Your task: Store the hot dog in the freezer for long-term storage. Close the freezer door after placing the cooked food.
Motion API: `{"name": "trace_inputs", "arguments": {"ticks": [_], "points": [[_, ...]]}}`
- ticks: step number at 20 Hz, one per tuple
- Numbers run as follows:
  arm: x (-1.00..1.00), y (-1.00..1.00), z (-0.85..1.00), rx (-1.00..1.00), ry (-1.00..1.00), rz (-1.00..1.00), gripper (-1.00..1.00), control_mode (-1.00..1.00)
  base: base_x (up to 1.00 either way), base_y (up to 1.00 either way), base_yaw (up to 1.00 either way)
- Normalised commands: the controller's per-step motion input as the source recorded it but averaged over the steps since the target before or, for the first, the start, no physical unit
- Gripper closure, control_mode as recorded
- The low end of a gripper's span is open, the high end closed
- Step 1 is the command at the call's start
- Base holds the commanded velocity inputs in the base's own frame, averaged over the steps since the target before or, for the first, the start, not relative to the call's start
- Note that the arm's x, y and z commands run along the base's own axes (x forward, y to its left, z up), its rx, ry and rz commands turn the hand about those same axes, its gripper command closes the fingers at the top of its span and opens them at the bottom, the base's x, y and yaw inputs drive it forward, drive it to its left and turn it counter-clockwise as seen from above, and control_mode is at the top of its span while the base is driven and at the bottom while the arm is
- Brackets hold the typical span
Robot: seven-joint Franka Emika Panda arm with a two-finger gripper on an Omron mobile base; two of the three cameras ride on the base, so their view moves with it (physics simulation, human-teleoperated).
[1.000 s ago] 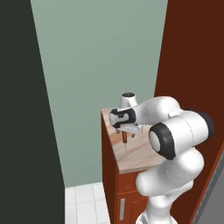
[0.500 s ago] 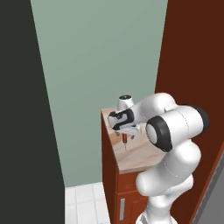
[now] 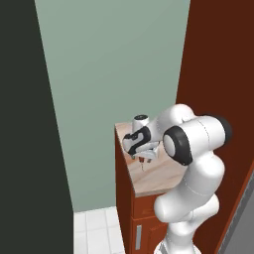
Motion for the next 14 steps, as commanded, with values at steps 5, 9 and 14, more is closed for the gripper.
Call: {"name": "trace_inputs", "arguments": {"ticks": [5,9,14], "points": [[0.0,0.0,-0.24,0.0,0.0,0.0,1.0,-1.0,0.0,0.0,0.0],[0.0,0.0,-0.18,0.0,0.0,0.0,1.0,-1.0,0.0,0.0,0.0],[0.0,0.0,-0.06,0.0,0.0,0.0,1.0,-1.0,0.0,0.0,0.0]]}}
